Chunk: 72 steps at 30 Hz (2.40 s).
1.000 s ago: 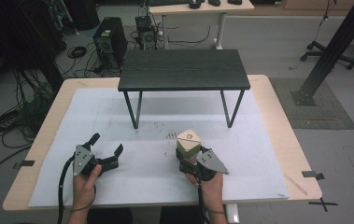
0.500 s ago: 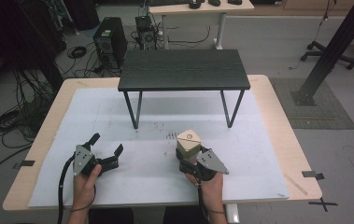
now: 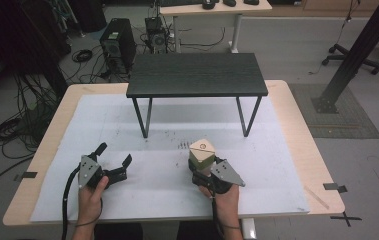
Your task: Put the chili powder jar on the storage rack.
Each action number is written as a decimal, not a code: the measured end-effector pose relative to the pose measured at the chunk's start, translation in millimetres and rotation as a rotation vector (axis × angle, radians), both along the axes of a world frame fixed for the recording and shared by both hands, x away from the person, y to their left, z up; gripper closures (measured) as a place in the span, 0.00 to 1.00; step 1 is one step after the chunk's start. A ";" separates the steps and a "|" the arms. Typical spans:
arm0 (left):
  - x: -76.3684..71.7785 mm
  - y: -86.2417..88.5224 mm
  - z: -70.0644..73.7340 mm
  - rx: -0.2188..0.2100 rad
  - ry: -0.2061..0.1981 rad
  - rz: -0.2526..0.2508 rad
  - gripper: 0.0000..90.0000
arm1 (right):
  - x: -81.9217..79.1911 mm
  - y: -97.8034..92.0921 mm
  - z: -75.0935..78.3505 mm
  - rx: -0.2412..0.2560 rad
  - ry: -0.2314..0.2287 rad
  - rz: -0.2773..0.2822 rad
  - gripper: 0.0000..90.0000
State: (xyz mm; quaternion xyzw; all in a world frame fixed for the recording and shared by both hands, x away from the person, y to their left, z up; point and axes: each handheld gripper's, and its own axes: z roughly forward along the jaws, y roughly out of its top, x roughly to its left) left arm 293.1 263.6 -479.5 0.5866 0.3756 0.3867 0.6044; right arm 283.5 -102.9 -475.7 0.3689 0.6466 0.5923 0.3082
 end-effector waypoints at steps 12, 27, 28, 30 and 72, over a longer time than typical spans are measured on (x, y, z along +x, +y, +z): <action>0.0 0.2 0.0 -0.001 0.000 -0.004 0.00 | 0.3 -1.0 2.1 0.008 0.018 -0.006 0.33; 0.0 0.3 0.0 0.001 -0.003 -0.007 0.00 | -1.7 -19.8 10.1 0.006 0.020 -0.041 0.33; 0.0 0.3 0.0 0.001 -0.003 -0.007 0.00 | -1.7 -19.8 10.1 0.006 0.020 -0.041 0.33; 0.0 0.3 0.0 0.001 -0.003 -0.007 0.00 | -1.0 -24.6 13.0 0.003 0.020 -0.049 0.33; 0.1 0.3 0.0 0.000 -0.002 -0.008 0.01 | 28.3 -72.3 62.1 -0.013 0.017 -0.108 0.33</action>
